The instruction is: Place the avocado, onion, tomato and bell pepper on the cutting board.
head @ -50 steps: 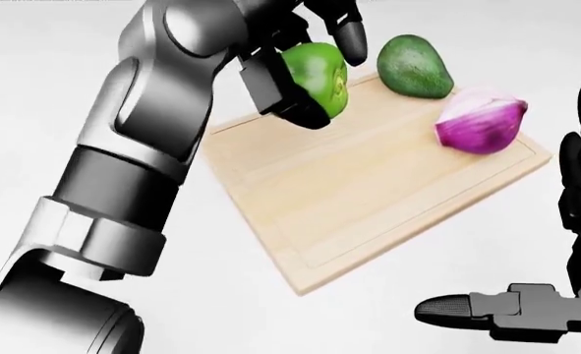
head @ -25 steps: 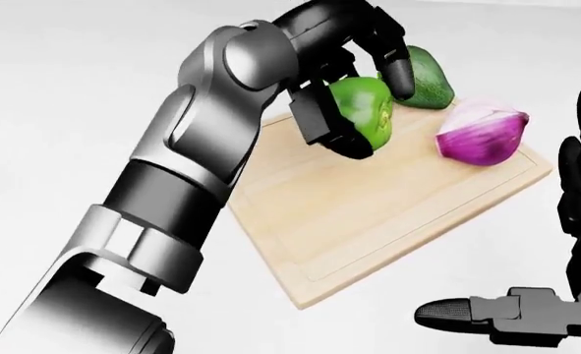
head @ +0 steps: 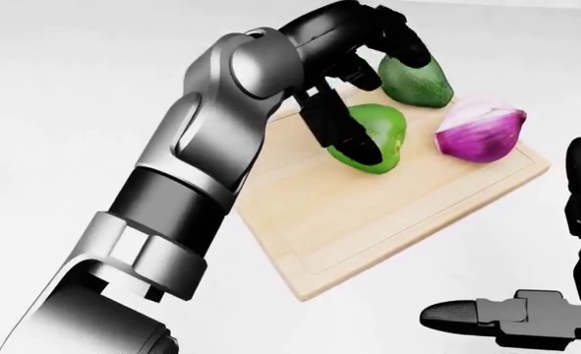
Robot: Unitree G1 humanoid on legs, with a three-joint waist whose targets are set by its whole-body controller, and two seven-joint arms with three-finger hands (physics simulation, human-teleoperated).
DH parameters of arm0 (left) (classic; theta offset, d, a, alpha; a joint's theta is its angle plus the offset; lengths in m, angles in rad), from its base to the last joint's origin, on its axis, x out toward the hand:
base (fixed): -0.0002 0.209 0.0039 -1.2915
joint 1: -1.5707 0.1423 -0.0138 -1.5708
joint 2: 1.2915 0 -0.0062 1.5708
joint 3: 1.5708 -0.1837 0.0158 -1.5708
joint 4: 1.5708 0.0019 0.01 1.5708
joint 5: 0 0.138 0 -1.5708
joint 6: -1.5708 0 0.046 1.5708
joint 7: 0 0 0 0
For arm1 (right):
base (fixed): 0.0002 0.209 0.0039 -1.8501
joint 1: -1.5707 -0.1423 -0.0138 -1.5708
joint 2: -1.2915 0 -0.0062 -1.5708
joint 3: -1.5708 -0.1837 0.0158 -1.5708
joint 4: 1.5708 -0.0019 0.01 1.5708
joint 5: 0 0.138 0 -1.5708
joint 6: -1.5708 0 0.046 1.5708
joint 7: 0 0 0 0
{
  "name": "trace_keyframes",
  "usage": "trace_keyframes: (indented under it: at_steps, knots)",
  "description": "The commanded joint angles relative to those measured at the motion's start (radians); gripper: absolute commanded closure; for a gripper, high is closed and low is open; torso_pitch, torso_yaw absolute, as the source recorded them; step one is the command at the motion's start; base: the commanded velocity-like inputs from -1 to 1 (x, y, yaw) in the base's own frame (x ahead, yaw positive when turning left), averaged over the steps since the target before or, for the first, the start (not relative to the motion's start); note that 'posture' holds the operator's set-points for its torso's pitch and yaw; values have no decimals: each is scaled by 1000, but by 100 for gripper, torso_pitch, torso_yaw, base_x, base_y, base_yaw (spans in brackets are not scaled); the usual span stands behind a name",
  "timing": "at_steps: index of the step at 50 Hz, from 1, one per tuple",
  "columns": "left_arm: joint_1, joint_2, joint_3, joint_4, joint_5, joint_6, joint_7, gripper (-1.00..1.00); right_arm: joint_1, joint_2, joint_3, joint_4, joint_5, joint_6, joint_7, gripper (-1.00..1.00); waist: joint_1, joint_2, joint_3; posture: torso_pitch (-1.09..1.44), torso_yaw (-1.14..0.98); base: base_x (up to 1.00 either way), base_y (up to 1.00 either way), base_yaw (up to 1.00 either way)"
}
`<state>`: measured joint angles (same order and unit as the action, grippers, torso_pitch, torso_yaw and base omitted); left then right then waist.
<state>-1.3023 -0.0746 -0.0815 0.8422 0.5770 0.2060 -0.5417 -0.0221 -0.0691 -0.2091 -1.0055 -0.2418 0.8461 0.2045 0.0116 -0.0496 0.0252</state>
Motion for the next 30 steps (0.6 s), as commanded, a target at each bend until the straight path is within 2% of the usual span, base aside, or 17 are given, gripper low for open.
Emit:
trace_keyframes:
  at_steps: [1,6,12,19,26,30]
  knots:
    - [-38,5,8,-42,0,-15,7,-62,-14,-6,-5,-31,-3,-27,-5,-100,0,-5,-22,0,0,0,0,0]
    - [-33,9,9,-48,3,-13,5,-78,-15,-5,-2,-27,-2,-29,-8,-100,1,-5,-22,0,0,0,0,0]
    - [-52,36,23,-129,-1,41,-28,-73,-15,-7,0,-26,-3,-28,-9,-100,0,-4,-23,0,0,0,0,0]
    - [-74,145,45,-356,36,183,-133,-71,-11,-5,-2,-21,0,-37,-9,-100,-4,5,-14,0,0,0,0,0]
    - [8,231,68,-639,106,333,-267,-69,1,2,-9,-14,10,-56,-11,-100,-4,13,-12,0,0,0,0,0]
    - [86,307,95,-827,167,425,-362,-70,11,4,-10,-12,12,-65,-11,-100,-6,18,-10,0,0,0,0,0]
